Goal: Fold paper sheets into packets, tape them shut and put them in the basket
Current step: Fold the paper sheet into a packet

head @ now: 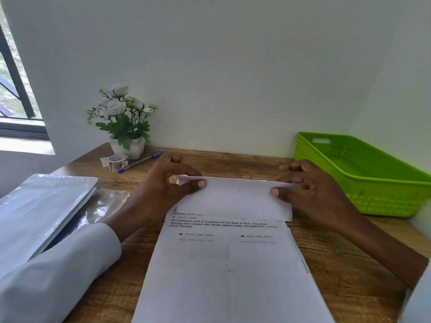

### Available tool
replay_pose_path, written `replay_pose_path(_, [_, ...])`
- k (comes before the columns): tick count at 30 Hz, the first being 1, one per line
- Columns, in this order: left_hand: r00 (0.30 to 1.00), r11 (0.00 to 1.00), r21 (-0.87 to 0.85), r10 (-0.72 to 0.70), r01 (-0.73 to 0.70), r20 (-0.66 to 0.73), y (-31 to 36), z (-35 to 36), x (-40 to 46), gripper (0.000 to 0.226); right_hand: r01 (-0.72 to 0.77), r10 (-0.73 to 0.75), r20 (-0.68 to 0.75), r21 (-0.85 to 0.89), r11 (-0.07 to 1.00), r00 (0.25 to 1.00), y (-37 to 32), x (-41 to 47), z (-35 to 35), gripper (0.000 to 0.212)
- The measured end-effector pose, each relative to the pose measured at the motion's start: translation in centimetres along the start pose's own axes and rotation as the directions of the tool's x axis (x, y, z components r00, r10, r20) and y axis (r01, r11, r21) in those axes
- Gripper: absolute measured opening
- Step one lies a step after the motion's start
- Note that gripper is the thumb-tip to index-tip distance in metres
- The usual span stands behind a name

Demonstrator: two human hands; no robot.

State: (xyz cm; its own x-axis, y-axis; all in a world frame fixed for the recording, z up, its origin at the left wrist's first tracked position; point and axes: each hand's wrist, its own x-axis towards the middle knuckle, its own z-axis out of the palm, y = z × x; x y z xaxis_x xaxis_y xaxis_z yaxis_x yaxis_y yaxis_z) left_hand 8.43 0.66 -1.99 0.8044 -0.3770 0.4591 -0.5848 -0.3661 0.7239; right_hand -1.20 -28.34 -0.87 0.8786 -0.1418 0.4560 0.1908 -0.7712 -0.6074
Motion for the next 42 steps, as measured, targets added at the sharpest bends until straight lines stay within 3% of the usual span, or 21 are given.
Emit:
replay_pose_path(3, [0.991, 0.991, 0.02, 0.135, -0.135, 0.025, 0.7, 0.0, -0.1, 0.027, 0.114, -0.126, -0.057, -0.18, 0.977, 0.99, -0.6, -0.4, 0.5, 0.011])
replay_pose_path(5, [0.973, 0.976, -0.015, 0.216, -0.216, 0.081, 1.7, 0.3, -0.4, 0.023, 0.225, -0.242, -0.07, -0.197, 0.954, 0.968, -1.8, -0.8, 0.9, 0.009])
replay_pose_path(8, [0.975, 0.973, -0.127, 0.203, -0.191, 0.092, 2.7, 0.6, -0.9, 0.017, 0.331, -0.335, 0.0, -0.164, 0.929, 0.942, -2.8, -1.1, 1.1, 0.006])
replay_pose_path(12, [1.0, 0.916, -0.402, -0.001, -0.01, -0.027, 2.8, 0.6, -0.9, 0.017, 0.035, -0.033, -0.013, 0.221, 0.975, 0.999, -2.6, -0.4, -0.4, 0.013])
replay_pose_path(16, [0.995, 0.839, -0.539, -0.103, 0.079, -0.015, 1.9, 0.5, -0.4, 0.029, -0.234, 0.235, 0.08, 0.615, 0.753, 0.969, -2.0, -0.2, -1.2, 0.029])
replay_pose_path(18, [0.986, 0.831, -0.532, -0.16, 0.161, 0.048, 1.4, 0.4, -0.2, 0.039, -0.323, 0.319, 0.135, 0.676, 0.663, 0.938, -1.4, -0.2, -0.9, 0.036])
replay_pose_path(22, [0.957, 0.859, -0.422, -0.257, 0.291, 0.136, 0.6, 0.3, 0.0, 0.047, -0.43, 0.41, 0.202, 0.672, 0.602, 0.889, -0.4, -0.2, -0.1, 0.035])
replay_pose_path(25, [0.949, 0.901, -0.3, -0.287, 0.314, 0.132, 0.3, 0.2, 0.0, 0.046, -0.478, 0.447, 0.226, 0.64, 0.601, 0.865, -0.2, -0.4, 0.0, 0.031])
replay_pose_path(27, [0.954, 0.942, -0.16, -0.284, 0.296, 0.092, 0.0, 0.1, 0.0, 0.048, -0.474, 0.449, 0.193, 0.557, 0.682, 0.872, 0.0, -0.6, 0.2, 0.035])
replay_pose_path(30, [0.976, 0.961, 0.202, -0.204, 0.187, 0.068, -0.3, 0.1, 0.0, 0.046, -0.307, 0.308, 0.009, 0.092, 0.947, 0.951, 0.3, -0.7, 0.6, 0.041])
replay_pose_path(32, [0.986, 0.929, 0.355, -0.14, 0.1, 0.089, 0.0, 0.3, -0.3, 0.045, -0.145, 0.145, -0.012, -0.176, 0.974, 0.989, 0.0, -1.0, 0.9, 0.05])
replay_pose_path(36, [0.981, 0.911, 0.405, 0.006, -0.084, 0.191, 0.4, 1.1, -0.7, 0.042, 0.071, -0.051, 0.098, -0.216, 0.974, 0.994, -0.7, -1.3, 1.7, 0.048])
replay_pose_path(42, [0.922, 0.917, 0.367, 0.005, -0.159, 0.386, 0.4, 2.3, -0.9, 0.034, 0.082, -0.005, 0.304, -0.242, 0.967, 0.953, -0.8, -1.7, 2.2, 0.052])
